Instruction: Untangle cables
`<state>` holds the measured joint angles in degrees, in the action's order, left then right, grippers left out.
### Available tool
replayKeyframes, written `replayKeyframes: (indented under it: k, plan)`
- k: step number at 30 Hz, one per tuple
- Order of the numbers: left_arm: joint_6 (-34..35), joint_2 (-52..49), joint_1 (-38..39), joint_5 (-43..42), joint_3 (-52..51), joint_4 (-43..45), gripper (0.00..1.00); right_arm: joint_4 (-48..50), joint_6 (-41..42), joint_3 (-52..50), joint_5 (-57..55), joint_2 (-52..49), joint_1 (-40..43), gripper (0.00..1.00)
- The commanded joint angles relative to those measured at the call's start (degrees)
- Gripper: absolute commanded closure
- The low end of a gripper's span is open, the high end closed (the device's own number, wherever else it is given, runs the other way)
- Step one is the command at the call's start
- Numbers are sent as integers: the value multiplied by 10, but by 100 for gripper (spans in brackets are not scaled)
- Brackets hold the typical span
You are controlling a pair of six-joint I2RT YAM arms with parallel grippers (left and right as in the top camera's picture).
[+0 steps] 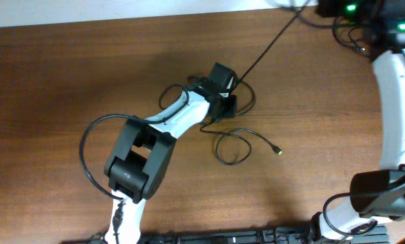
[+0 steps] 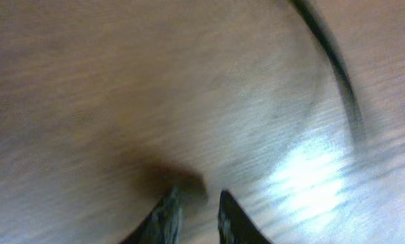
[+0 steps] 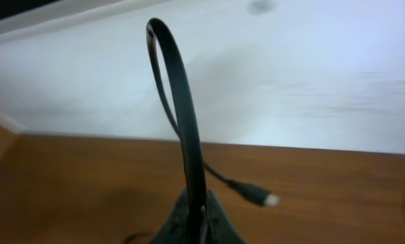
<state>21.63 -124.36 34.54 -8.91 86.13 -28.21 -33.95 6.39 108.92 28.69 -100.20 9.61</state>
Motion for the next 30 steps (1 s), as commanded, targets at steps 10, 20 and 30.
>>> replayKeyframes:
  k: [10,20,30]
  plan:
    - [-9,-13,-228,70,-17,-207,76,-37,3,59,-36,29,250,96]
    - [-9,-13,-243,57,-17,-196,62,-222,-94,57,-2,-26,-20,96]
    - [-9,-13,-237,57,-17,-194,56,-223,-92,57,-97,-245,-246,95]
